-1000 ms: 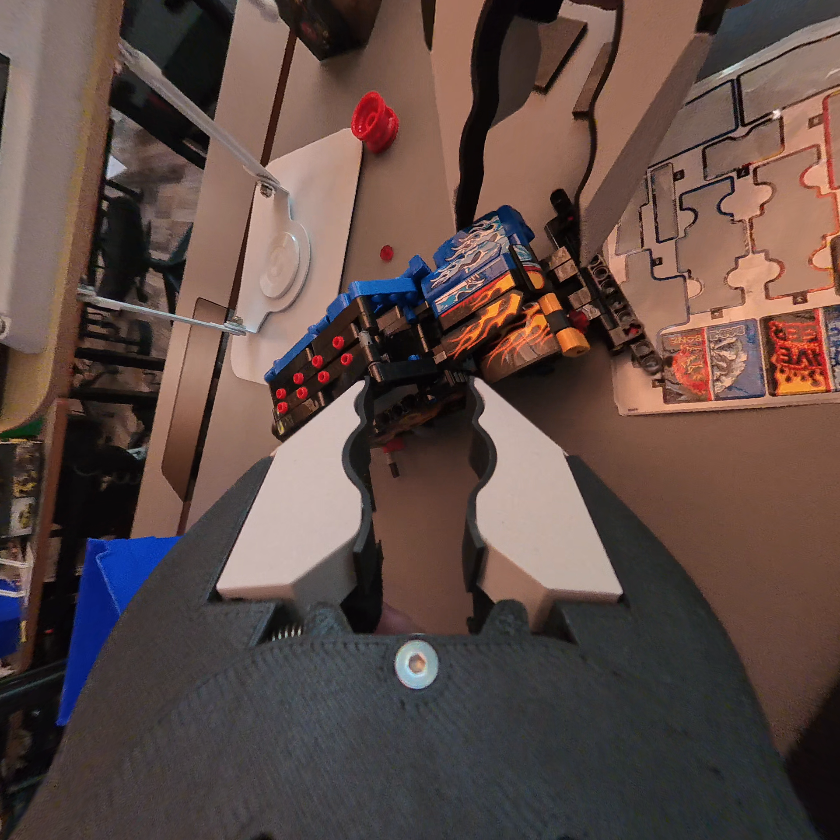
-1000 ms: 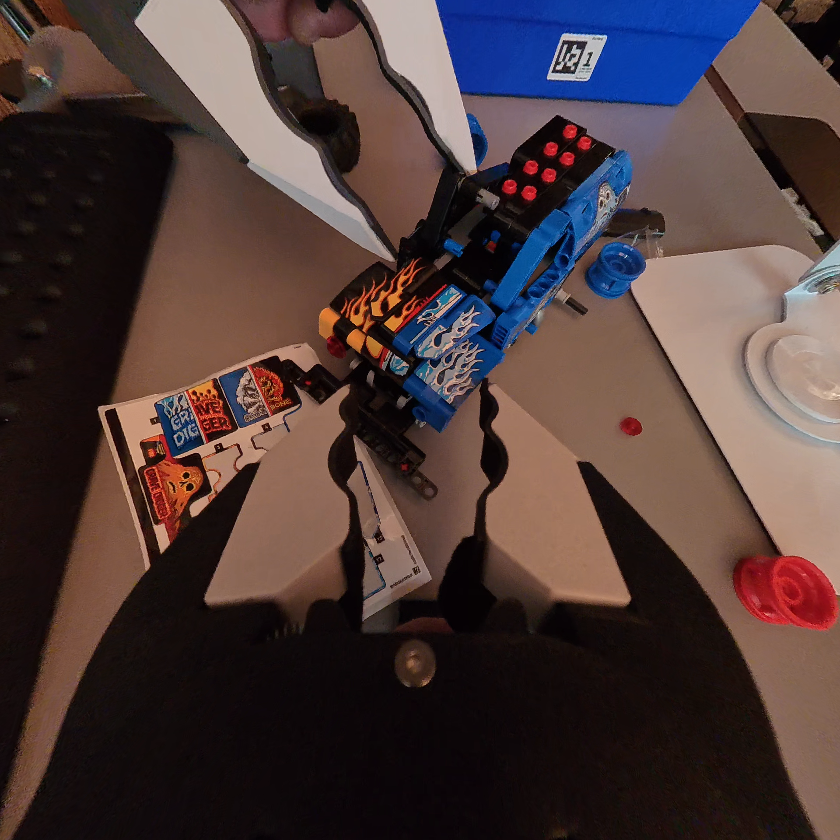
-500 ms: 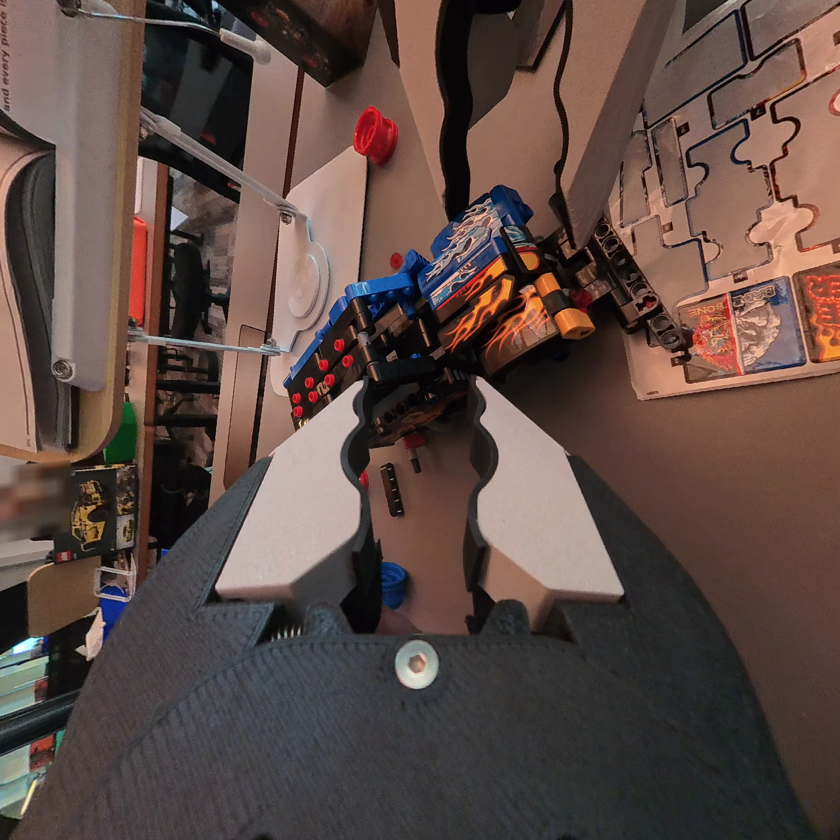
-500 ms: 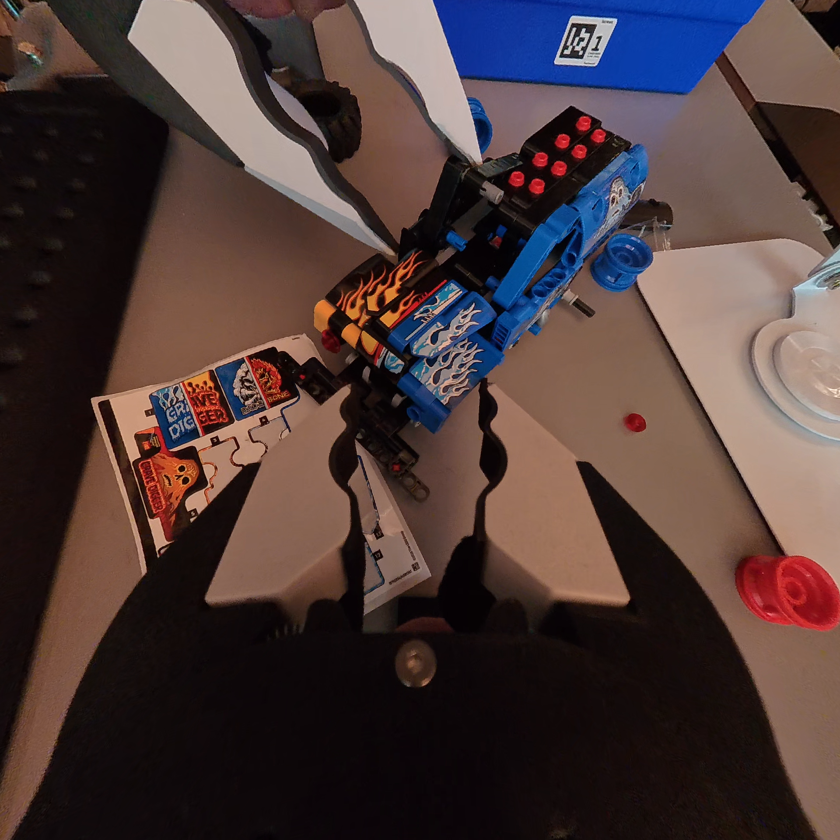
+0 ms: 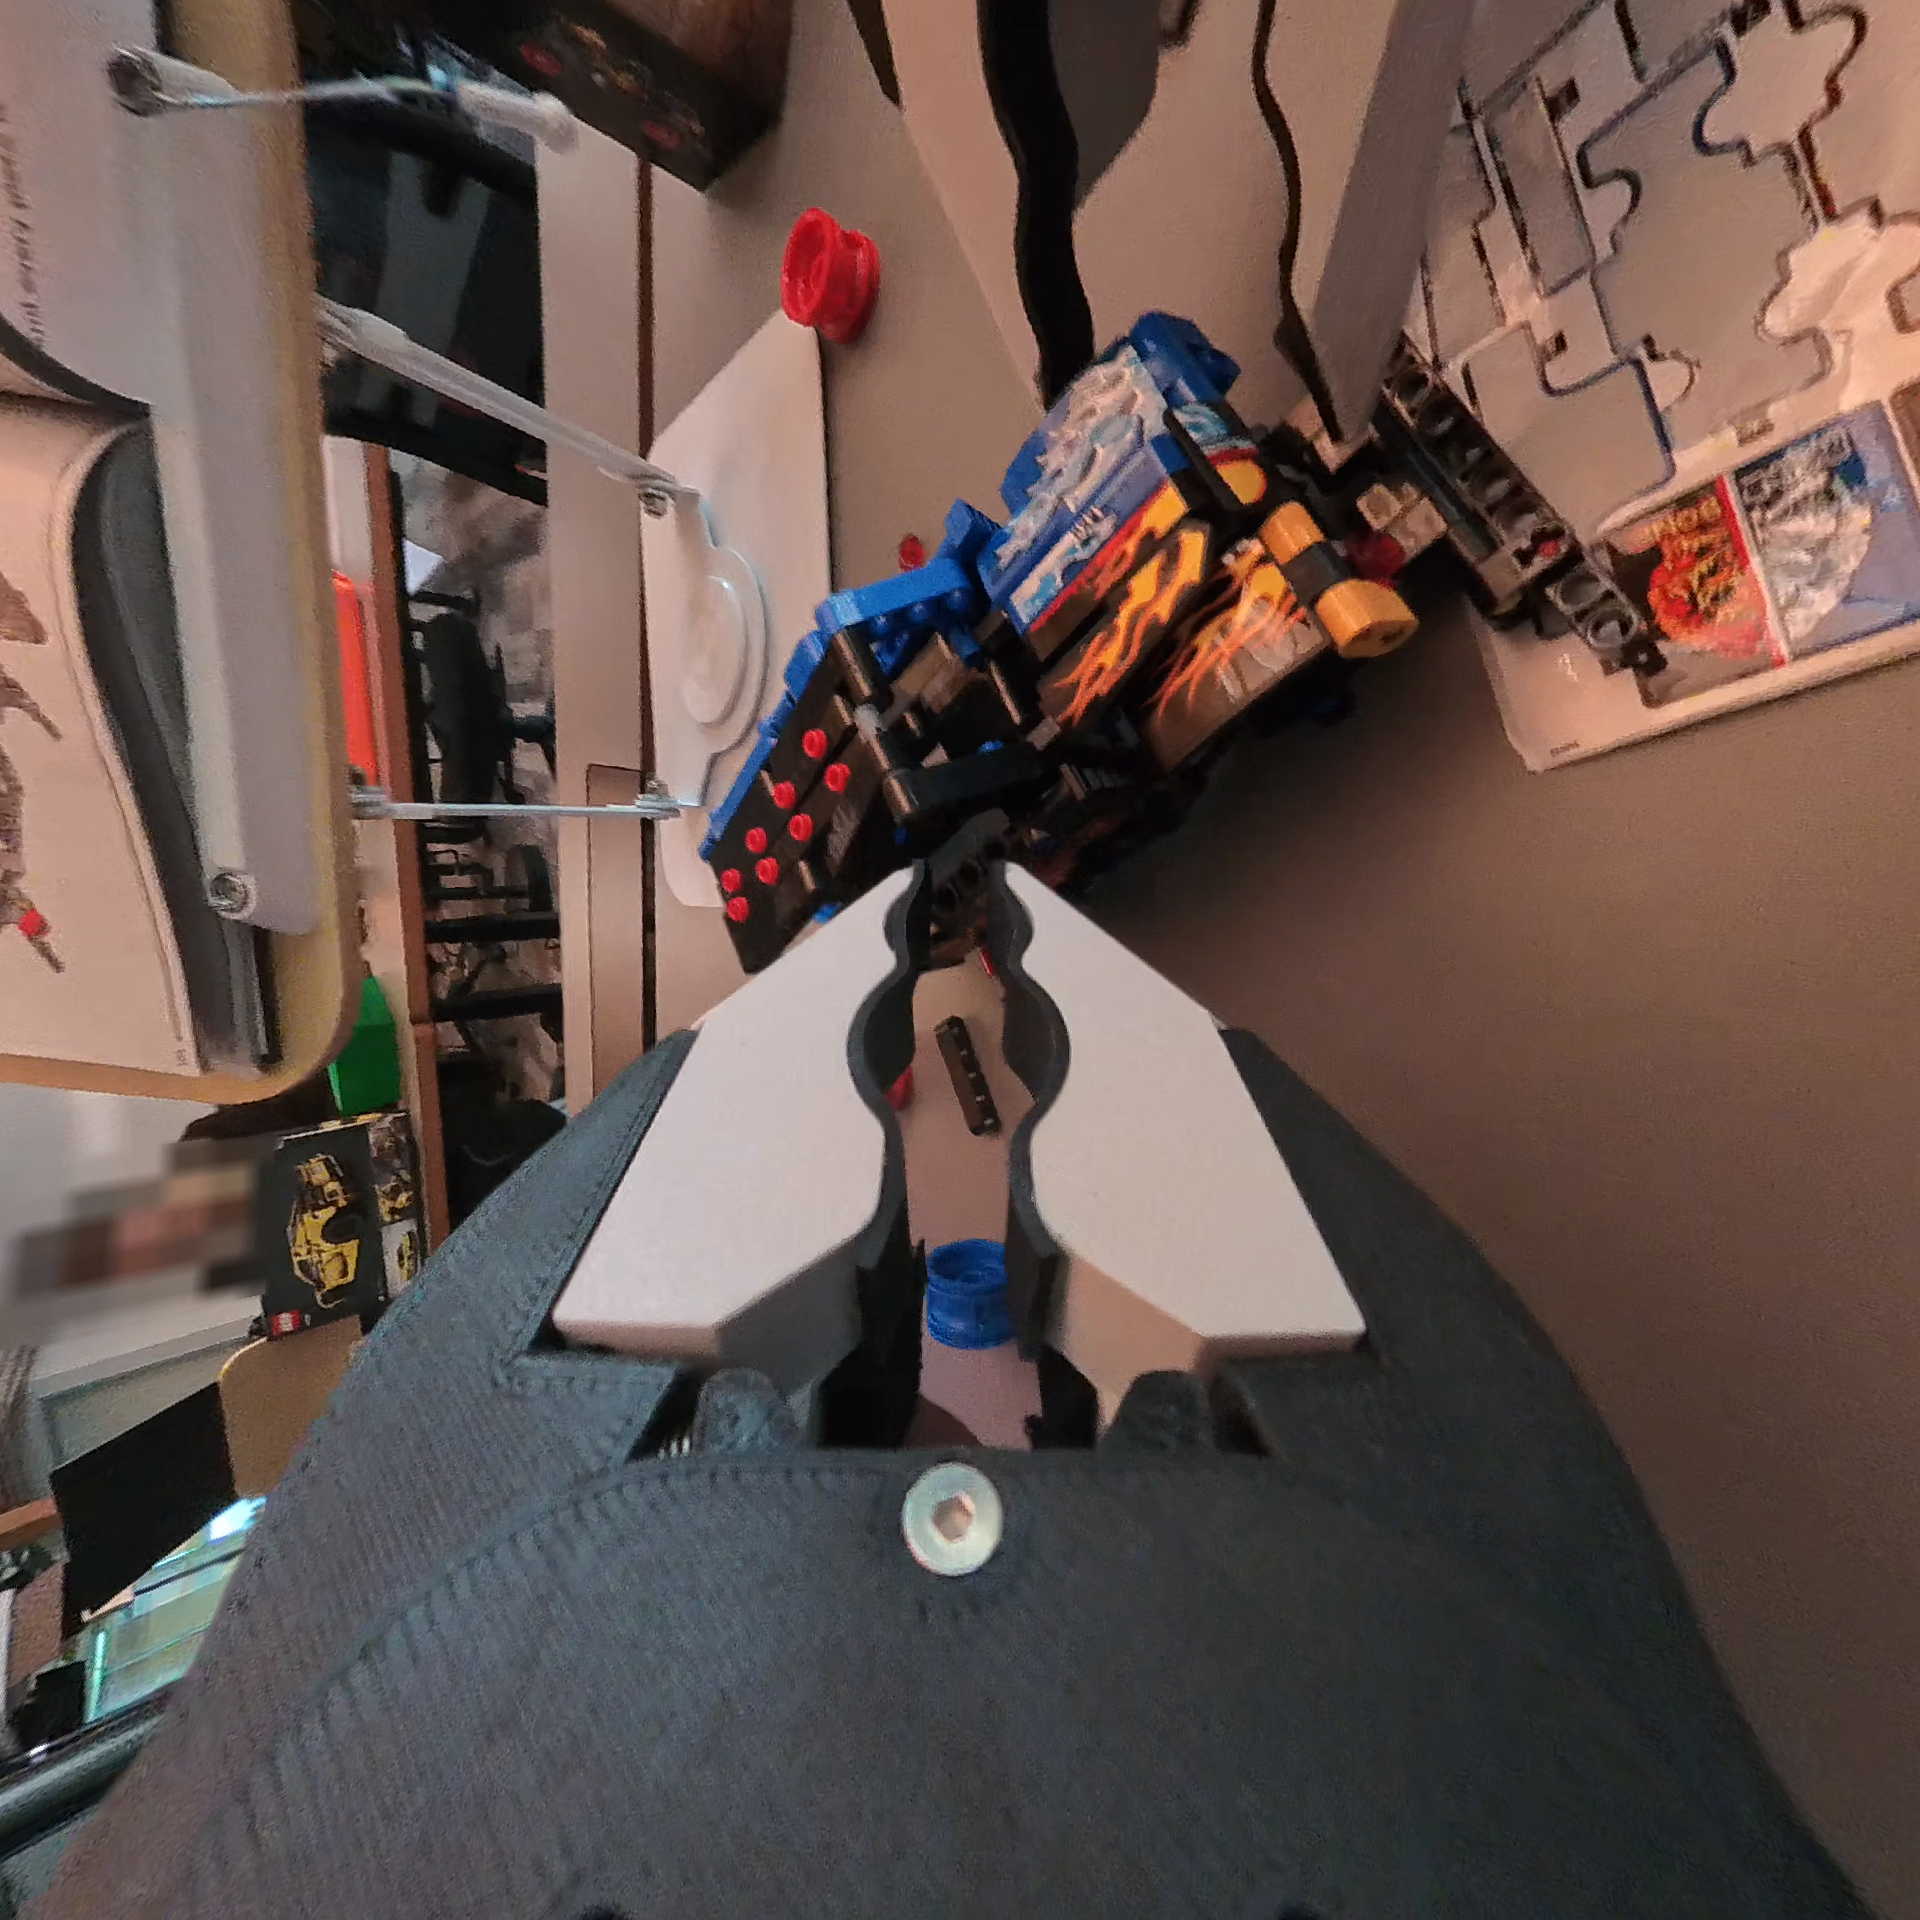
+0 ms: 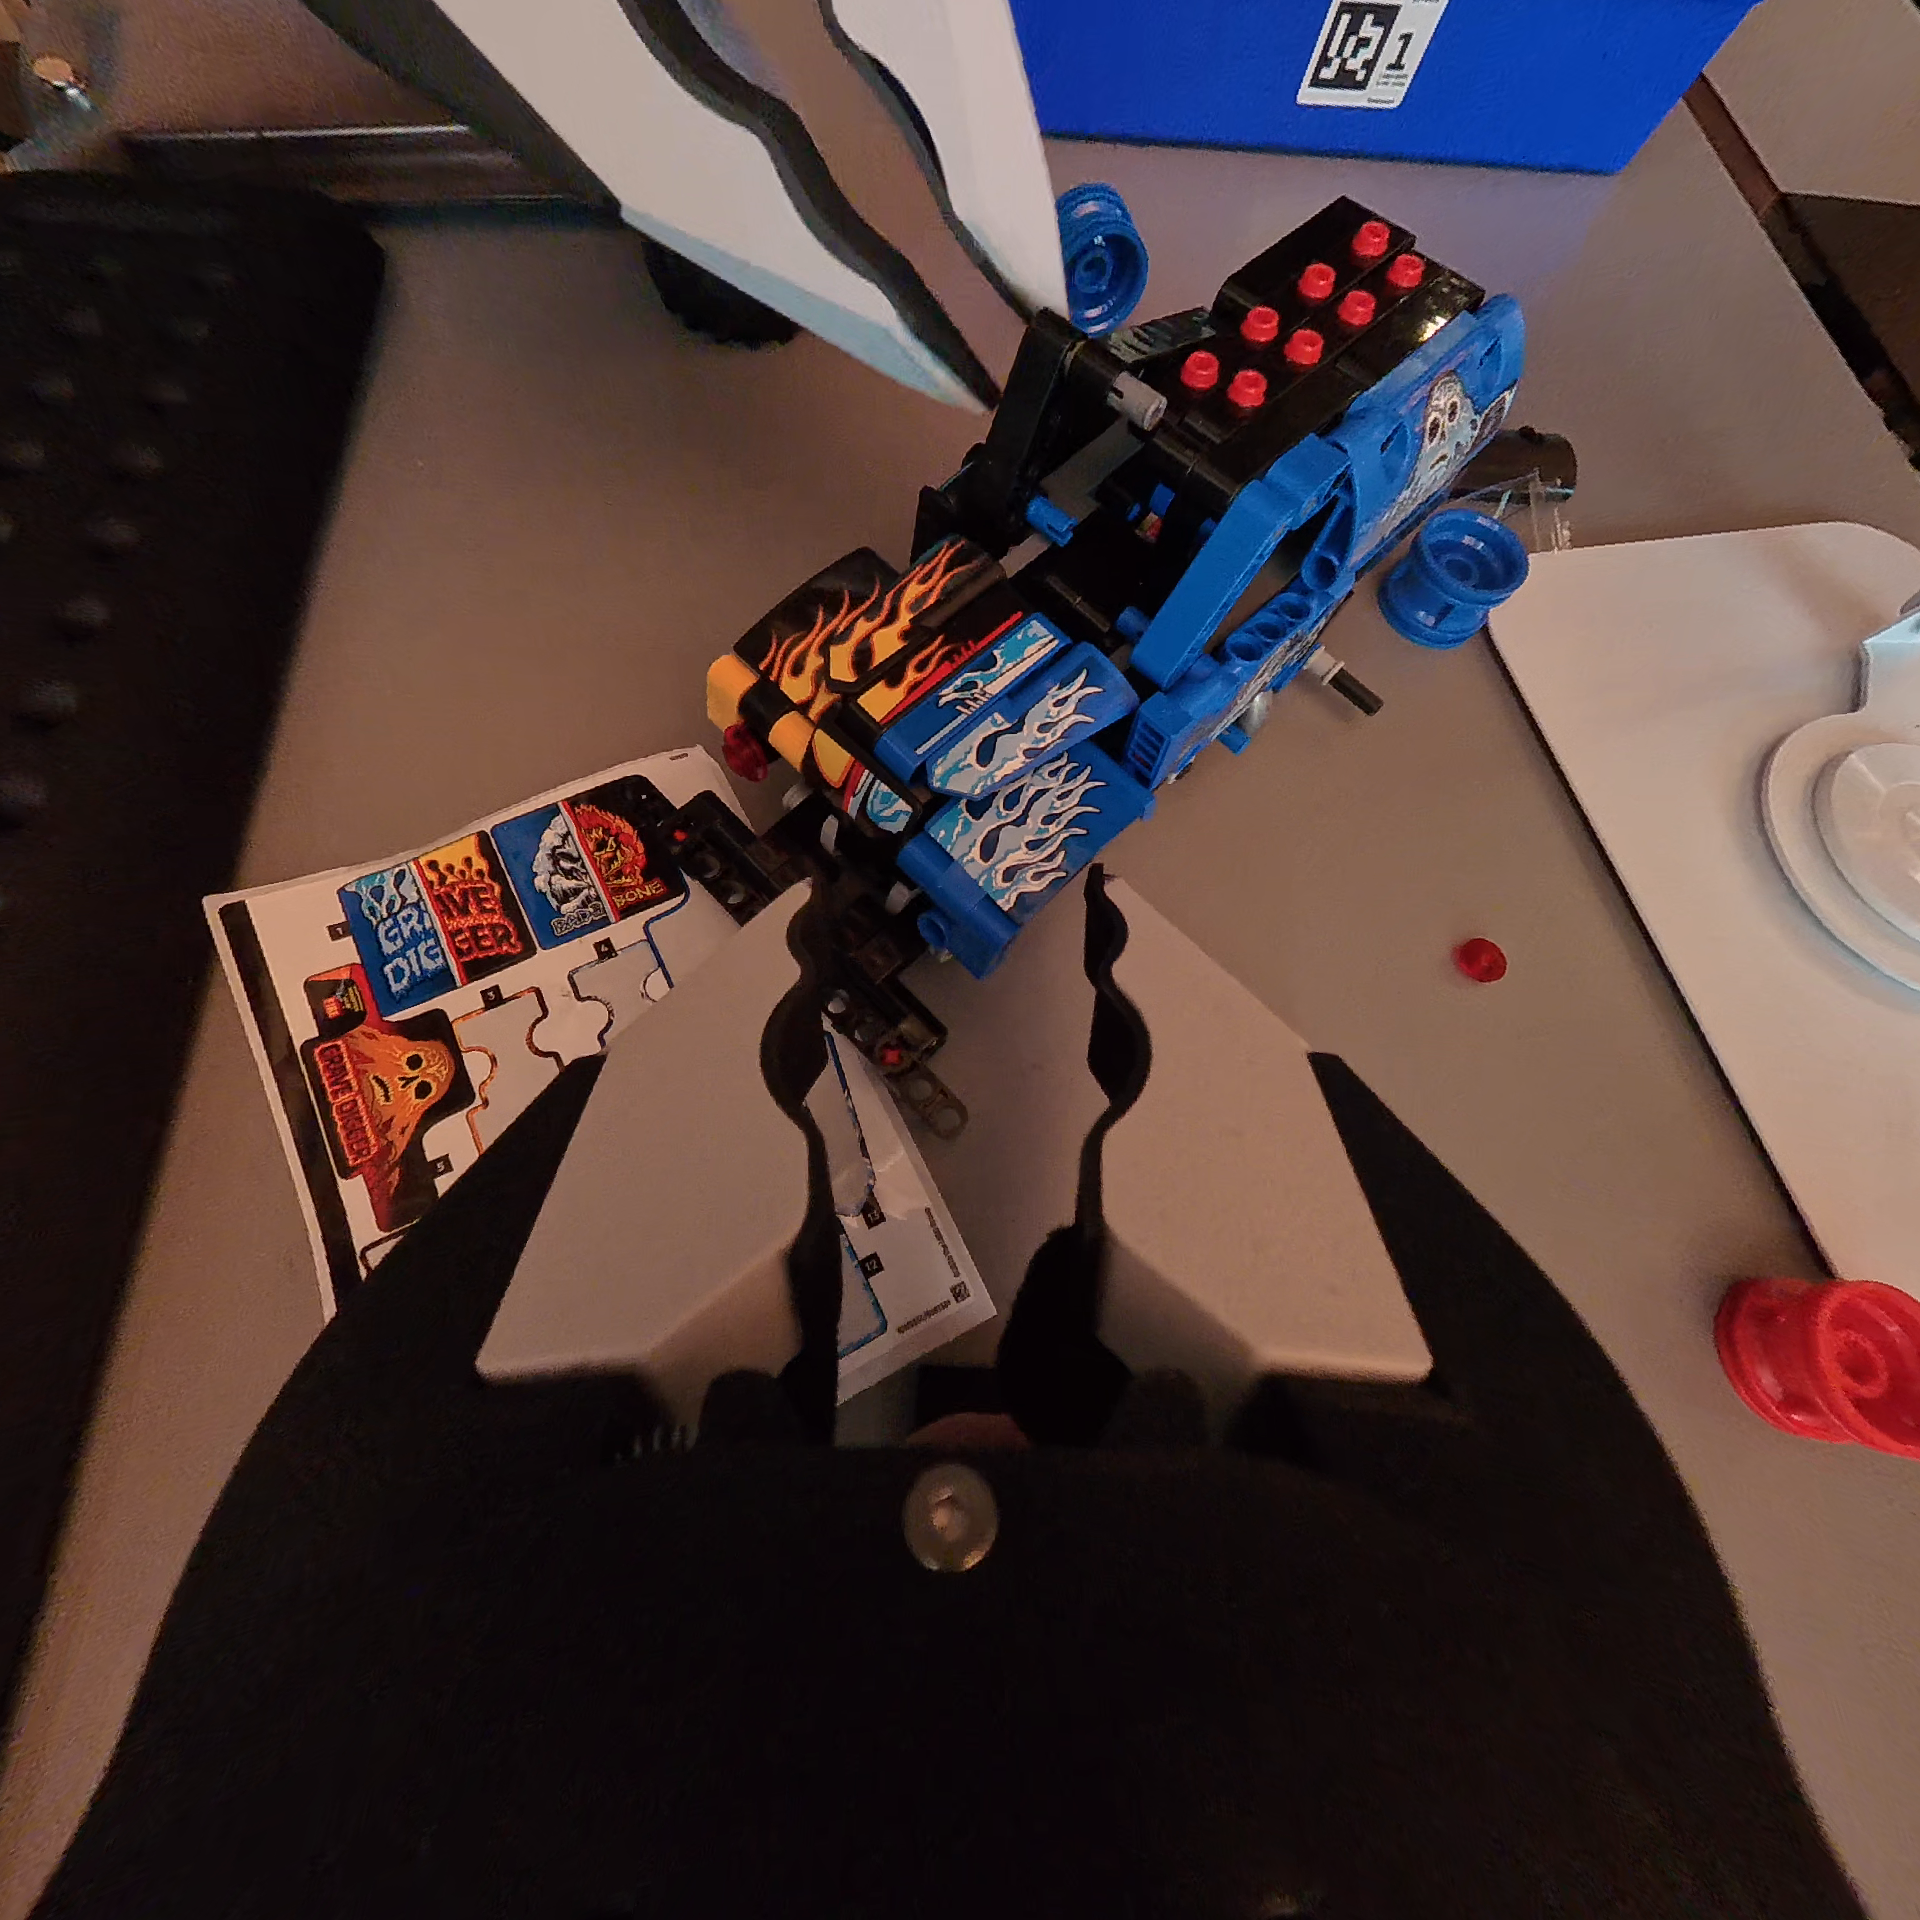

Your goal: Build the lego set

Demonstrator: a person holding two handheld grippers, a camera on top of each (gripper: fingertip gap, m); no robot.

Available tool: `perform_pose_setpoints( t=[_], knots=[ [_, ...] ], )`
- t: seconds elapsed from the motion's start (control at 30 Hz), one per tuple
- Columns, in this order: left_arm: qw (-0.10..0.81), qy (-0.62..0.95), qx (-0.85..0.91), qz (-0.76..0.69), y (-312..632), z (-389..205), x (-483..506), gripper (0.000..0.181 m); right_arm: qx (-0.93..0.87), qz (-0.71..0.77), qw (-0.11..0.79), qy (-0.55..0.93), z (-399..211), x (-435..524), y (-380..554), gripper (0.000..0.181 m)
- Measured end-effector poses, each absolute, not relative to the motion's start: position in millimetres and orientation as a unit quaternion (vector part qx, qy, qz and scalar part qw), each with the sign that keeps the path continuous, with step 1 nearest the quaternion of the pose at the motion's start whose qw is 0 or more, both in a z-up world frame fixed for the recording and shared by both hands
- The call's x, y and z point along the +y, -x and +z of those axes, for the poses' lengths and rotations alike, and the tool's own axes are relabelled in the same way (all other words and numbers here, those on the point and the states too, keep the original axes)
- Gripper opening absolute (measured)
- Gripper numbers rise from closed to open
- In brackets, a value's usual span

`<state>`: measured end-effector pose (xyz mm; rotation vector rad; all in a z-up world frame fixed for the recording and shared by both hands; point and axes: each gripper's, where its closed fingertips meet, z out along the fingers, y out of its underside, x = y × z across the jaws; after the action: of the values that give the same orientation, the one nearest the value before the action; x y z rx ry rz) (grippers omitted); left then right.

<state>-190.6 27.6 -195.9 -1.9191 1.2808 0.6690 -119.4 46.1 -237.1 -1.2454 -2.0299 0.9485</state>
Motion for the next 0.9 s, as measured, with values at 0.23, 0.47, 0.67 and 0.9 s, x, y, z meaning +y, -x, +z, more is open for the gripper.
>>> perform_pose_setpoints(
  t=[0.23,0.47,0.67,0.9],
  knots=[
    [0.431,0.824,0.351,0.110,186,-184,30,0.029,-0.757,0.358,0.285,0.466,-237,47,119,0.047],
    [0.464,0.854,0.231,0.042,177,-187,41,0.013,-0.755,0.358,0.285,0.470,-238,50,119,0.047],
    [0.460,0.859,0.225,0.016,171,-192,43,0.025,-0.742,0.355,0.311,0.476,-228,53,124,0.046],
    [0.469,0.857,0.215,0.008,175,-191,49,0.013,-0.760,0.295,0.335,0.472,-222,60,119,0.037]
  ],
)
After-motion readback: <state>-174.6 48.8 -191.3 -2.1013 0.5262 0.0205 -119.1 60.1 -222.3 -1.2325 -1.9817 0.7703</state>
